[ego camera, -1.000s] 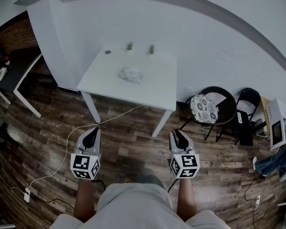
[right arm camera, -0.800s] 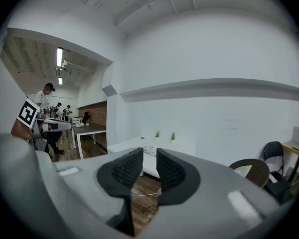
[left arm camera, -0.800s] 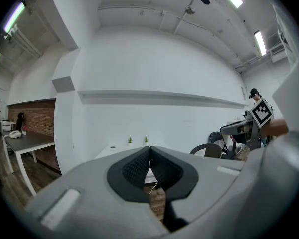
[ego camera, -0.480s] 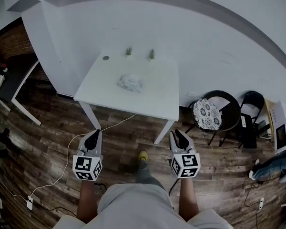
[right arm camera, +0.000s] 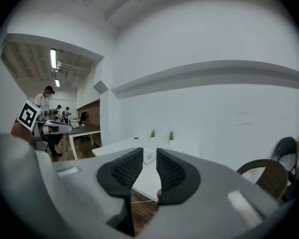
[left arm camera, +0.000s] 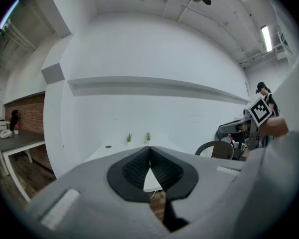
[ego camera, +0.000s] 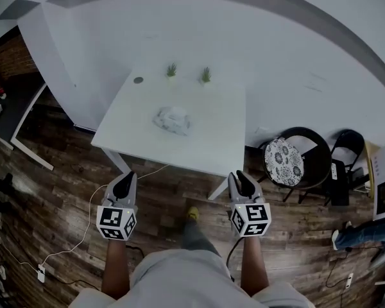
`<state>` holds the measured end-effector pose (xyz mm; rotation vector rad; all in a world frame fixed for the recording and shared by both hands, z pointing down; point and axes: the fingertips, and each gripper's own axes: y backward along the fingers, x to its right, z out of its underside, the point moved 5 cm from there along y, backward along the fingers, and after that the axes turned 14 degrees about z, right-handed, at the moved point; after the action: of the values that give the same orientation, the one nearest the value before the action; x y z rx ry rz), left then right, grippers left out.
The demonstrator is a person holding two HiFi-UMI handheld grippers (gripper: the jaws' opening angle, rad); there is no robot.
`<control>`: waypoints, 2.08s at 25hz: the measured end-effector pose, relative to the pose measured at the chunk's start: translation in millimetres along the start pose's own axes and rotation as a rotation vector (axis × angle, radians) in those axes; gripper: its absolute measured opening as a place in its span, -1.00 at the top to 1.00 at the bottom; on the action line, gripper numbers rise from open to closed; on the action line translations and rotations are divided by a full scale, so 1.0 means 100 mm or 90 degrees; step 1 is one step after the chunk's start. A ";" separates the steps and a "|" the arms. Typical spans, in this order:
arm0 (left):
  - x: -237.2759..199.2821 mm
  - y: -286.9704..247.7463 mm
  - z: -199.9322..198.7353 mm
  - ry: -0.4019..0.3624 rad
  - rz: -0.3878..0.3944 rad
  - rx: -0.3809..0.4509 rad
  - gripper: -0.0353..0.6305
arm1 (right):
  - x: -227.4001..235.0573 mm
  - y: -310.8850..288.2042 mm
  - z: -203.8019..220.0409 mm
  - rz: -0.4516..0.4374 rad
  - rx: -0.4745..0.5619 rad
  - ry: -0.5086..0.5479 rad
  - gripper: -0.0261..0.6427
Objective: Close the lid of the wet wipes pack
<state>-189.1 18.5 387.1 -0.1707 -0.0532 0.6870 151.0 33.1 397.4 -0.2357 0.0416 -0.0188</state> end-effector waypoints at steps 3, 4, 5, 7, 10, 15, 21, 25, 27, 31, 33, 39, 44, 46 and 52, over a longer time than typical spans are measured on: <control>-0.11 -0.27 0.06 0.003 0.003 -0.019 0.87 | 0.05 -0.33 0.03 -0.009 -0.013 -0.002 0.67; -0.16 -0.36 0.06 0.004 0.002 -0.024 0.87 | 0.06 -0.44 0.03 -0.013 -0.016 -0.002 0.67; -0.21 -0.45 0.06 0.004 0.000 -0.027 0.87 | 0.07 -0.56 0.02 -0.017 -0.018 -0.003 0.67; -0.31 -0.65 0.03 0.006 -0.004 -0.032 0.87 | 0.10 -0.81 -0.02 -0.028 -0.021 -0.005 0.67; -0.45 -0.96 -0.04 0.010 -0.009 -0.038 0.87 | 0.15 -1.18 -0.11 -0.043 -0.026 -0.003 0.67; -0.67 -1.51 -0.20 0.015 -0.013 -0.046 0.87 | 0.29 -1.81 -0.31 -0.062 -0.031 0.000 0.67; -0.86 -2.03 -0.30 0.024 -0.030 -0.064 0.87 | 0.45 -2.44 -0.40 -0.089 -0.049 -0.005 0.67; -0.95 -2.20 -0.33 0.029 -0.040 -0.079 0.87 | 0.45 -2.70 -0.42 -0.109 -0.063 -0.010 0.66; -1.00 -2.25 -0.34 0.032 -0.048 -0.083 0.87 | 0.43 -2.81 -0.42 -0.120 -0.069 -0.012 0.67; -1.07 -2.32 -0.36 0.031 -0.053 -0.088 0.87 | 0.37 -2.96 -0.41 -0.138 -0.078 -0.015 0.66; -1.11 -2.37 -0.37 0.030 -0.052 -0.088 0.87 | 0.33 -3.03 -0.42 -0.145 -0.079 -0.017 0.67; -1.31 -2.56 -0.36 0.030 -0.031 -0.085 0.87 | 0.24 -3.23 -0.44 -0.140 -0.080 -0.023 0.67; -1.55 -2.77 -0.33 0.033 -0.007 -0.086 0.87 | 0.13 -3.47 -0.41 -0.134 -0.093 -0.022 0.67; -1.62 -2.86 -0.29 0.038 0.002 -0.089 0.87 | 0.10 -3.55 -0.40 -0.130 -0.098 -0.022 0.67; -1.85 -3.10 -0.18 0.058 0.020 -0.100 0.87 | -0.01 -3.82 -0.36 -0.132 -0.121 -0.017 0.67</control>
<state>-136.0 -336.6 424.8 -0.3539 -0.0165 0.7051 142.8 -346.7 452.0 -0.4300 -0.0080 -0.2193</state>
